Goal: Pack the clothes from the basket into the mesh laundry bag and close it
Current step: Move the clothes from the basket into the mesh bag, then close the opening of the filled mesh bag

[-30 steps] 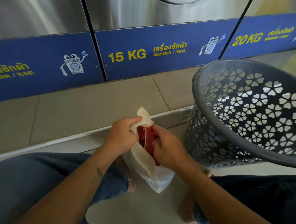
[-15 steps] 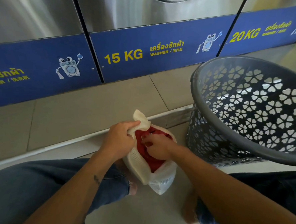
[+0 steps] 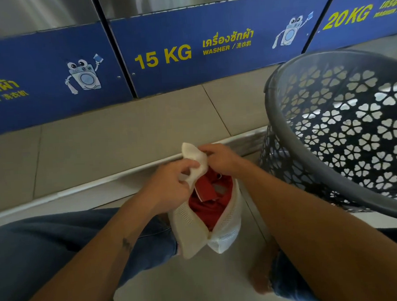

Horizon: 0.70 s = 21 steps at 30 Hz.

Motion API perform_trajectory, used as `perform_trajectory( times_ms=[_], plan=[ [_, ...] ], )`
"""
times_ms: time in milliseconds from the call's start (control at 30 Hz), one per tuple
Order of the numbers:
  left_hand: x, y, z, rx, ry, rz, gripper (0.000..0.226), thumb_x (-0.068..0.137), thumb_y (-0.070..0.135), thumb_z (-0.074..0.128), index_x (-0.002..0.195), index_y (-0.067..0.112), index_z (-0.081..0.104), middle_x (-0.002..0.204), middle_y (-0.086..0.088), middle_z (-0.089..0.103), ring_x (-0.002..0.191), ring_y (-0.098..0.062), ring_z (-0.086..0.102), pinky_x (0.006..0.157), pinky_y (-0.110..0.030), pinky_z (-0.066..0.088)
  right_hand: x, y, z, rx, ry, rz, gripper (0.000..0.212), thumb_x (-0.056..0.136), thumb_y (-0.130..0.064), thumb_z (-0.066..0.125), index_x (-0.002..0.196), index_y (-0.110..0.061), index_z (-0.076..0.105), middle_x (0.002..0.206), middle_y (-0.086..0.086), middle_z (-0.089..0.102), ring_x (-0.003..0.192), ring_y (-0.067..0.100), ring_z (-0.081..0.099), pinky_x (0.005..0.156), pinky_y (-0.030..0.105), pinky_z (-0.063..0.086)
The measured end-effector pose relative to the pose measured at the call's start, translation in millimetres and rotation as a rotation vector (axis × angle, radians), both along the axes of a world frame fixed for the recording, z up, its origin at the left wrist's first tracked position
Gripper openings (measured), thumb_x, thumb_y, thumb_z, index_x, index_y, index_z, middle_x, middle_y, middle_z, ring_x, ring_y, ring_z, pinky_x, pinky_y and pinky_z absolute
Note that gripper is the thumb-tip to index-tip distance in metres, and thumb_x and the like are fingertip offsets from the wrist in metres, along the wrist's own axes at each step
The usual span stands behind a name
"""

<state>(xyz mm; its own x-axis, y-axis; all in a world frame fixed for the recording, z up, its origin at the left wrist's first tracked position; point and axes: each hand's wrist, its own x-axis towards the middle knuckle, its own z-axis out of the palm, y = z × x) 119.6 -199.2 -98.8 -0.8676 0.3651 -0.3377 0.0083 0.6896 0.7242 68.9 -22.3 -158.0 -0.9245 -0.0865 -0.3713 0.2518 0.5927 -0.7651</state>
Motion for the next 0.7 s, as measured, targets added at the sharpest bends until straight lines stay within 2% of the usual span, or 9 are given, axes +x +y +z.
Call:
perform_trajectory(
  times_ms=[100, 167, 233, 300, 400, 500, 567, 633, 700],
  plan=[
    [-6, 0, -6, 0.014, -0.046, -0.004, 0.027, 0.088, 0.016, 0.055, 0.107, 0.033, 0.048, 0.102, 0.005, 0.064, 0.082, -0.013, 0.060, 0.073, -0.031, 0.051, 5, 1, -10, -0.050, -0.010, -0.081, 0.031, 0.083, 0.006, 0.051, 0.097, -0.006, 0.076, 0.089, 0.008, 0.073, 0.080, 0.016, 0.066, 0.066, 0.023, 0.052],
    [-10, -1, -9, 0.016, -0.071, 0.024, 0.019, 0.091, 0.028, 0.056, 0.103, 0.030, 0.041, 0.087, 0.004, 0.069, 0.079, -0.014, 0.065, 0.075, -0.040, 0.055, 12, 3, -14, -0.091, -0.016, -0.131, 0.022, 0.086, 0.001, 0.057, 0.080, -0.011, 0.074, 0.072, 0.000, 0.068, 0.064, 0.007, 0.059, 0.053, 0.017, 0.048],
    [-14, -1, -10, -0.069, 0.006, 0.042, 0.018, 0.093, 0.035, 0.051, 0.104, 0.029, 0.037, 0.079, 0.001, 0.067, 0.073, -0.017, 0.065, 0.070, -0.042, 0.054, 18, 4, -19, -0.108, -0.003, -0.152, 0.022, 0.089, -0.005, 0.061, 0.074, -0.018, 0.071, 0.070, -0.005, 0.067, 0.063, 0.004, 0.059, 0.056, 0.018, 0.049],
    [-17, -4, -8, -0.170, 0.151, 0.093, 0.019, 0.094, 0.038, 0.046, 0.106, 0.027, 0.035, 0.079, -0.003, 0.062, 0.069, -0.020, 0.061, 0.063, -0.039, 0.051, 25, 0, -23, -0.113, 0.021, -0.156, 0.023, 0.090, -0.011, 0.064, 0.072, -0.024, 0.069, 0.073, -0.005, 0.069, 0.072, 0.009, 0.063, 0.066, 0.027, 0.055],
    [-19, -9, -4, -0.177, 0.274, 0.202, 0.026, 0.094, 0.032, 0.049, 0.117, 0.027, 0.038, 0.096, 0.000, 0.061, 0.082, -0.020, 0.059, 0.071, -0.039, 0.050, 41, -12, -23, -0.084, 0.090, -0.160, 0.021, 0.089, -0.015, 0.066, 0.071, -0.026, 0.067, 0.076, -0.002, 0.070, 0.078, 0.017, 0.067, 0.075, 0.039, 0.057],
    [-16, -13, -7, -0.124, 0.364, 0.130, 0.040, 0.090, 0.020, 0.052, 0.129, 0.028, 0.046, 0.118, 0.003, 0.055, 0.103, -0.020, 0.055, 0.087, -0.040, 0.049, 58, -22, -15, -0.083, 0.136, -0.150, 0.022, 0.090, -0.011, 0.065, 0.072, -0.023, 0.065, 0.070, -0.005, 0.067, 0.069, 0.008, 0.062, 0.067, 0.027, 0.052],
    [-10, -14, -11, -0.116, 0.359, 0.039, 0.036, 0.090, 0.014, 0.050, 0.124, 0.023, 0.057, 0.123, 0.002, 0.059, 0.111, -0.020, 0.054, 0.095, -0.038, 0.046, 67, -27, -9, -0.094, 0.151, -0.148, 0.019, 0.089, -0.008, 0.065, 0.073, -0.019, 0.067, 0.068, -0.005, 0.066, 0.065, 0.005, 0.059, 0.062, 0.022, 0.049],
    [-2, -15, -13, -0.157, 0.324, 0.000, 0.030, 0.089, 0.014, 0.049, 0.114, 0.020, 0.064, 0.119, 0.001, 0.063, 0.110, -0.019, 0.056, 0.094, -0.034, 0.046, 74, -29, -3, -0.078, 0.146, -0.167, 0.014, 0.087, -0.008, 0.067, 0.075, -0.014, 0.070, 0.068, -0.005, 0.066, 0.063, 0.004, 0.059, 0.058, 0.017, 0.048],
    [6, -17, -16, -0.214, 0.265, -0.009, 0.027, 0.089, 0.016, 0.050, 0.109, 0.024, 0.066, 0.117, 0.002, 0.065, 0.108, -0.019, 0.059, 0.090, -0.033, 0.049, 81, -28, 1, -0.049, 0.135, -0.184, 0.013, 0.085, -0.010, 0.069, 0.073, -0.016, 0.072, 0.066, -0.005, 0.068, 0.063, 0.007, 0.061, 0.059, 0.022, 0.053]
  ],
)
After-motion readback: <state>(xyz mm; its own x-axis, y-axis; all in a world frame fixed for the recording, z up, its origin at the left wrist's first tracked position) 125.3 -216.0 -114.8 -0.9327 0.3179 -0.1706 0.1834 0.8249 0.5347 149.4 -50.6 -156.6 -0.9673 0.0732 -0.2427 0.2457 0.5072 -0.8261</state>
